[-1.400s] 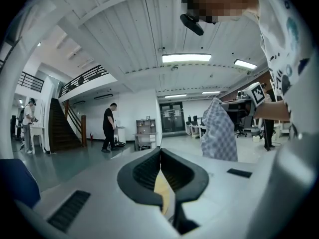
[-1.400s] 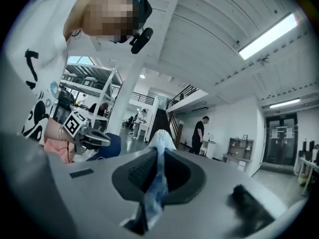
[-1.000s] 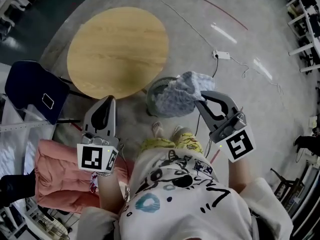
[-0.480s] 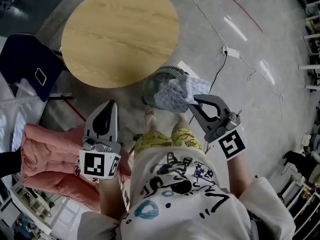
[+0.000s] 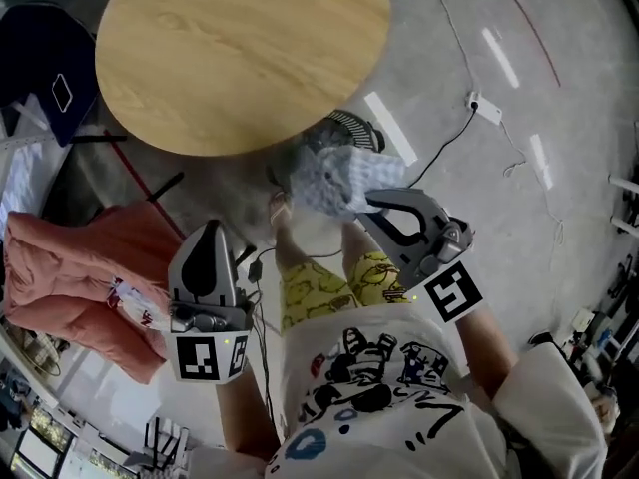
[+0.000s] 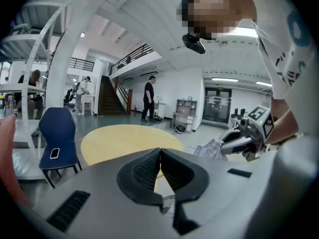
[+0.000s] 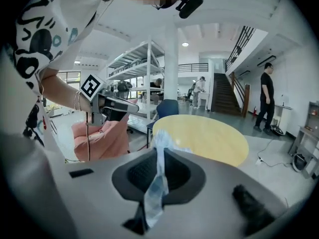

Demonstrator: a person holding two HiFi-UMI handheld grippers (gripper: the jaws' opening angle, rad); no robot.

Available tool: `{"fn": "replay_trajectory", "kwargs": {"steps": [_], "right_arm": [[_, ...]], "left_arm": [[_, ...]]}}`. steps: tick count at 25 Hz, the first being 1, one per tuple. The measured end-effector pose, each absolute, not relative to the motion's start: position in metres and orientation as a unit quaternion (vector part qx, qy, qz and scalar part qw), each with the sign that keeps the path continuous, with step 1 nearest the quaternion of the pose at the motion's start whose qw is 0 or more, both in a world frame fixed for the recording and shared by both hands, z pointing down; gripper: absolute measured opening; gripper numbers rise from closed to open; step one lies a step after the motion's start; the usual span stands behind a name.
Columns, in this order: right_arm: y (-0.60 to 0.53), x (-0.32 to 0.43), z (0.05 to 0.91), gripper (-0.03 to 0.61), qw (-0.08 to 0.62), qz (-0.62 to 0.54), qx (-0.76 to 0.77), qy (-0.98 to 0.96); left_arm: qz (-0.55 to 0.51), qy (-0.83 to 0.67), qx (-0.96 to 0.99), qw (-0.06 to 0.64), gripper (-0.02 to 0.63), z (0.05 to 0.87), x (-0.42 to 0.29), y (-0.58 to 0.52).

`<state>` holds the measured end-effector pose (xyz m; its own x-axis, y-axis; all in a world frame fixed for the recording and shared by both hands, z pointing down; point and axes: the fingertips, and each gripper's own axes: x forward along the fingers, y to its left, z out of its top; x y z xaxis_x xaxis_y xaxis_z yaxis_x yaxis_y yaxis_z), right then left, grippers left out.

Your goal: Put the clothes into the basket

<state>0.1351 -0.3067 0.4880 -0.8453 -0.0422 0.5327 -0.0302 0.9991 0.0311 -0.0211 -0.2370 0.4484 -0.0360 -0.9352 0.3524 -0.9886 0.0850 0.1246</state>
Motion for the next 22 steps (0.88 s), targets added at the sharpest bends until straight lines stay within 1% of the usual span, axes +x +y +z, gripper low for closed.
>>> {"fn": "replay_trajectory", "kwargs": {"steps": [5,12,16,22], "right_arm": [[-0.304,0.128,0.530,0.038,0.275,-0.020,-0.040,-0.960],[-0.305,0.129,0.581,0.040,0.308,-0.034,-0.066,-0.949],[-0.300,0.134,0.612,0.040,0.336,-0.002,-0.042,-0.941],[-0.299,0.134,0.647,0.040,0.338,0.053,-0.010,-0.940]], "left_arm": [[0.083,-0.753,0.624,0.193,0.015,0.477,-0.011,-0.211],[0.101,-0.765,0.597,0.219,0.015,0.511,-0.002,-0.192],[0.104,-0.749,0.608,0.242,0.015,0.539,-0.001,-0.188],[0.083,-0.730,0.621,0.273,0.015,0.574,0.005,-0.198]]}}
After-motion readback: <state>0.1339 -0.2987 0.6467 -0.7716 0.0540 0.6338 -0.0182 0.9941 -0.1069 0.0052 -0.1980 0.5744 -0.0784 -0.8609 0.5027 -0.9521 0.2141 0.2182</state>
